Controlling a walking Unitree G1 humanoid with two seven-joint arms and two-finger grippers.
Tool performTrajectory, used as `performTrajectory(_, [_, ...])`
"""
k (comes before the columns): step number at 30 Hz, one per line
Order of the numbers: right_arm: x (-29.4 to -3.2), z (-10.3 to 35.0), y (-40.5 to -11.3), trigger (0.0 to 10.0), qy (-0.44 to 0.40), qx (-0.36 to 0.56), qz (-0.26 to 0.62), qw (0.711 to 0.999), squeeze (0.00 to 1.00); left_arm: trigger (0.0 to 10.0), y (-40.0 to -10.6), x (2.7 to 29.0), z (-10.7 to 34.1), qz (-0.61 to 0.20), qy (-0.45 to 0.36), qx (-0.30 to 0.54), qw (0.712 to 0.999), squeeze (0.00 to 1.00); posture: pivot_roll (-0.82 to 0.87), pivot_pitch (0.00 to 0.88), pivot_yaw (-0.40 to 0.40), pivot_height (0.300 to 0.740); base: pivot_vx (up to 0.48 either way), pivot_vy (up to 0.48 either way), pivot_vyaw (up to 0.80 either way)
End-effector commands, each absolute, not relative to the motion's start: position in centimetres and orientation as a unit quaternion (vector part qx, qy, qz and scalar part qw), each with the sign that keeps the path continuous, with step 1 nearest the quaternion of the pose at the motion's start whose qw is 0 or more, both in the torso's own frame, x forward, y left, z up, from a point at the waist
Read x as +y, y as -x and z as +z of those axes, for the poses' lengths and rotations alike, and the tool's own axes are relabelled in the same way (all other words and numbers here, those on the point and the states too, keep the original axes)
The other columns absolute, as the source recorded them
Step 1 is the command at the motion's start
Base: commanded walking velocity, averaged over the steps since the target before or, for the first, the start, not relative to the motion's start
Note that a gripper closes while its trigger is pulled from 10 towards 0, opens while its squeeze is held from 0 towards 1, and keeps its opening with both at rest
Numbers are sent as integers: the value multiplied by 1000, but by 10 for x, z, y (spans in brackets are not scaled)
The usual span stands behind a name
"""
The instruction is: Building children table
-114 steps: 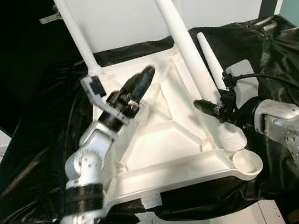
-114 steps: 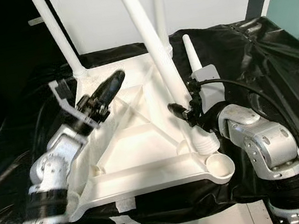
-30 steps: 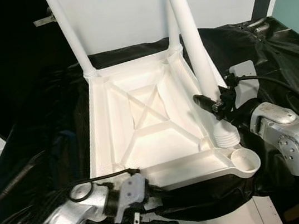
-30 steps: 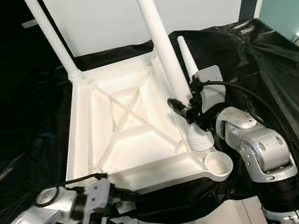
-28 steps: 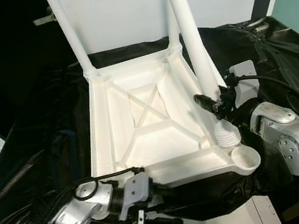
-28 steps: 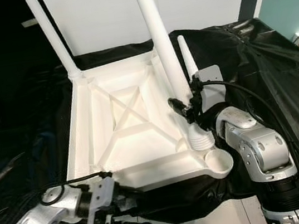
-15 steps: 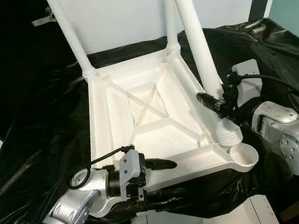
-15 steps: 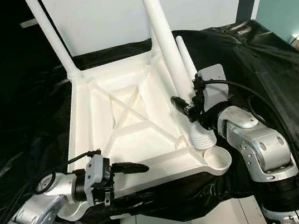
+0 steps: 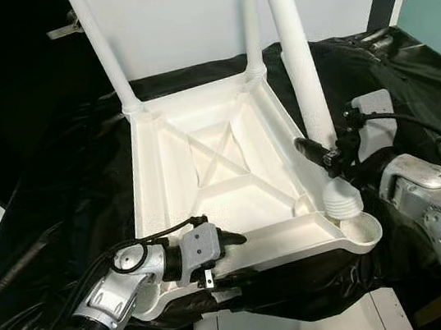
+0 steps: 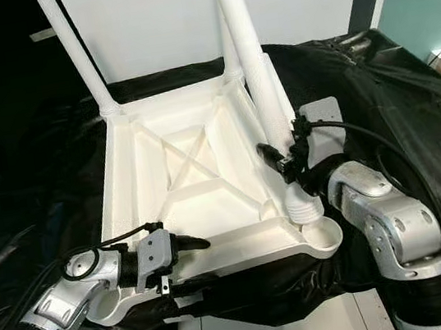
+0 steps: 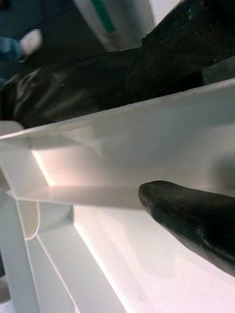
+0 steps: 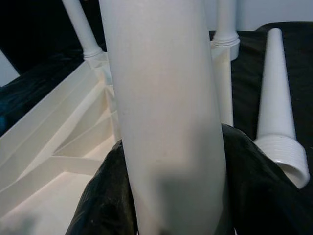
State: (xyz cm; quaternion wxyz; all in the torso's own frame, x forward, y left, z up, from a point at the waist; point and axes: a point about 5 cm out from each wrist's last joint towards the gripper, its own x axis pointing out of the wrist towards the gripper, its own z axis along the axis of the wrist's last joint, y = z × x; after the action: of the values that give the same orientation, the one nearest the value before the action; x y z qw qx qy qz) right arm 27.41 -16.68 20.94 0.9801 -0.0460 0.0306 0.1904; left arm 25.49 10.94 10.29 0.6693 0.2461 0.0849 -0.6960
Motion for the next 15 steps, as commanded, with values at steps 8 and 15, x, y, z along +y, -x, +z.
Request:
performTrajectory(8, [-168, 207, -275, 10000, 41, 42, 189, 980, 0, 0, -270, 109, 75, -609, -302, 141, 720, 0, -165, 34, 48, 740, 0, 0, 0])
performTrajectory(15, [-164, 207, -274, 10000, 39, 41, 196, 979, 0, 10000, -295, 103, 73, -528, -325, 150, 770, 0, -163, 31, 47, 740, 0, 0, 0])
